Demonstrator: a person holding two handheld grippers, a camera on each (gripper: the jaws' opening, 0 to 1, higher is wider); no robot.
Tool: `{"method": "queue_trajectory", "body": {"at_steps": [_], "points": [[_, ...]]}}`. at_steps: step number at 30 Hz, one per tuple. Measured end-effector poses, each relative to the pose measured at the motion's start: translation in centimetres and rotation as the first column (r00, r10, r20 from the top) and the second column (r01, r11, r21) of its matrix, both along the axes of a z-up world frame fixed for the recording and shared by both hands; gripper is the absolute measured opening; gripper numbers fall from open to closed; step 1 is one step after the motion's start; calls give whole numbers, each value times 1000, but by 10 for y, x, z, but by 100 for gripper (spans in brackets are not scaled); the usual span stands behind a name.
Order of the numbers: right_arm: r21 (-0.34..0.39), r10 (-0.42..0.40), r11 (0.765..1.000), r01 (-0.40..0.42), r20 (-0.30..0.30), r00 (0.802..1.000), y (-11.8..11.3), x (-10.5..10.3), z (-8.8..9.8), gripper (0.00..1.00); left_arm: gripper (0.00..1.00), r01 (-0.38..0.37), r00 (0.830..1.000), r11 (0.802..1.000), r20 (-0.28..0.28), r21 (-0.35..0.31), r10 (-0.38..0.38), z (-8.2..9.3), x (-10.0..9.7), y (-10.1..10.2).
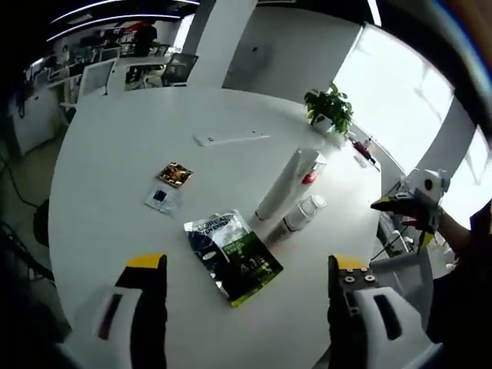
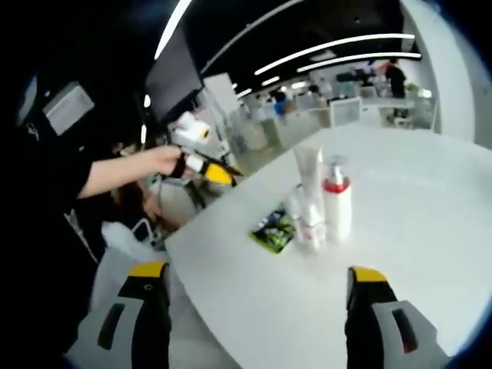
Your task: Arrange the skincare products in the storage area until every visible bottle or jar stands upright without overlapping.
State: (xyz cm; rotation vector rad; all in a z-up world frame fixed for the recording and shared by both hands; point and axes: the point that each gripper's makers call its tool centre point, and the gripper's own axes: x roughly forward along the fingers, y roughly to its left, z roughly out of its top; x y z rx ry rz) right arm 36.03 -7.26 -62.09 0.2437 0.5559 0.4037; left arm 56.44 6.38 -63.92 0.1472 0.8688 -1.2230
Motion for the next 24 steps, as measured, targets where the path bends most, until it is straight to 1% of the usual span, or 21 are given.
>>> {"method": "queue_trajectory", "body": {"at_steps": [2, 3, 5, 6, 10, 14, 16, 24], "points": [[-7, -14, 1000, 14, 6, 1000, -4, -2, 3, 99, 88, -7, 1000, 1000, 16, -6, 7, 6, -6, 7], [-13, -32, 999, 32, 4, 999, -8, -2, 3, 99, 89, -10, 1000, 1000, 16, -13, 10, 8, -9, 9], [-22, -54, 998, 54, 10, 999, -12, -4, 5, 99, 90, -30, 1000, 999, -7, -39, 30, 16, -20, 14], [-17, -65, 998, 66, 17, 998, -14, -6, 7, 99, 91, -34, 999, 997, -9, -68, 33, 22, -27, 14], [0, -89, 996, 89, 45, 995, -13, -9, 15, 99, 95, -37, 999, 993, 12, -115, 38, 38, -46, 16], [-8, -84, 996, 84, 46, 995, -9, -13, 17, 99, 98, -41, 998, 992, 37, -121, 45, 45, -57, 24], [-9, -80, 997, 80, 47, 996, -6, -16, 19, 99, 99, -41, 998, 992, 49, -117, 47, 45, -56, 30], [-19, -79, 997, 80, 62, 995, -3, -24, 27, 99, 99, -39, 996, 995, 81, -91, 46, 46, -80, 50]]}}
